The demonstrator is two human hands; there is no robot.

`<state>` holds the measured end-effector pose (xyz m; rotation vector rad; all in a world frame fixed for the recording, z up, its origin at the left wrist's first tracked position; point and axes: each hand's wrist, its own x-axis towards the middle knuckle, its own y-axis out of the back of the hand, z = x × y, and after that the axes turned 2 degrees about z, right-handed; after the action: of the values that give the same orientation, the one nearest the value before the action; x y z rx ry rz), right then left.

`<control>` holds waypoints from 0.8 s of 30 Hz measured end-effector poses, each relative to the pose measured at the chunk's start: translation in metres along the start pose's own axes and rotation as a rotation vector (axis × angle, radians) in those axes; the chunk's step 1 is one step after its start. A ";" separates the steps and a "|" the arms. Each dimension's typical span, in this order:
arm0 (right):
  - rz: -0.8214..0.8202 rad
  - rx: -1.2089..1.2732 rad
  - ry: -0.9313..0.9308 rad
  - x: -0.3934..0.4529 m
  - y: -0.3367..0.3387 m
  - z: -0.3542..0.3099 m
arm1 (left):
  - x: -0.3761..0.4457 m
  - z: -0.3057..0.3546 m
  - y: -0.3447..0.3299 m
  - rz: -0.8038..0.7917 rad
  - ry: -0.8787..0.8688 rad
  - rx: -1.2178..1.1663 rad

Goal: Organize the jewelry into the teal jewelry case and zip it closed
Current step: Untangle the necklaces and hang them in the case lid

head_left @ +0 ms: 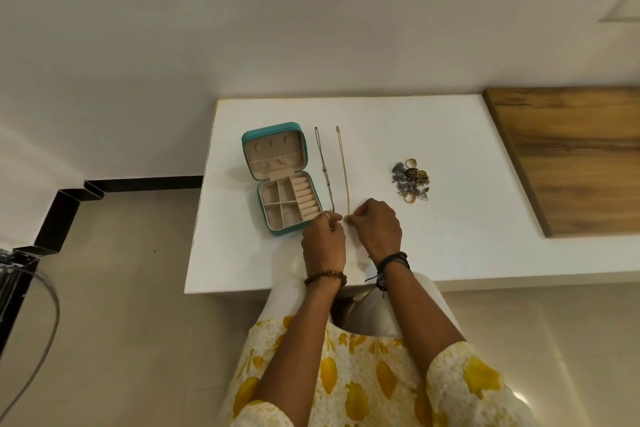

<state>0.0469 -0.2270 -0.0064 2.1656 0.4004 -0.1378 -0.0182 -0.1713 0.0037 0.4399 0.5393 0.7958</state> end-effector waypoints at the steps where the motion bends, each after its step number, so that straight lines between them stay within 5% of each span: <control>1: -0.011 0.011 -0.008 0.001 0.001 0.000 | 0.000 0.000 -0.001 -0.006 0.012 -0.004; 6: -0.083 0.152 -0.025 0.002 0.008 0.002 | -0.003 -0.001 -0.005 -0.076 0.103 -0.114; 10: -0.165 0.614 -0.190 -0.007 0.028 0.007 | -0.002 0.002 -0.005 -0.235 0.447 -0.520; 13: -0.213 0.728 -0.228 -0.017 0.039 0.011 | 0.000 0.006 -0.006 -0.350 0.571 -0.737; 24: -0.294 0.605 -0.268 -0.018 0.052 0.030 | -0.005 0.015 -0.009 -0.356 0.500 -0.775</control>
<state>0.0486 -0.2835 0.0204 2.6124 0.5721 -0.7917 -0.0076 -0.1833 0.0121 -0.5738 0.6942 0.7029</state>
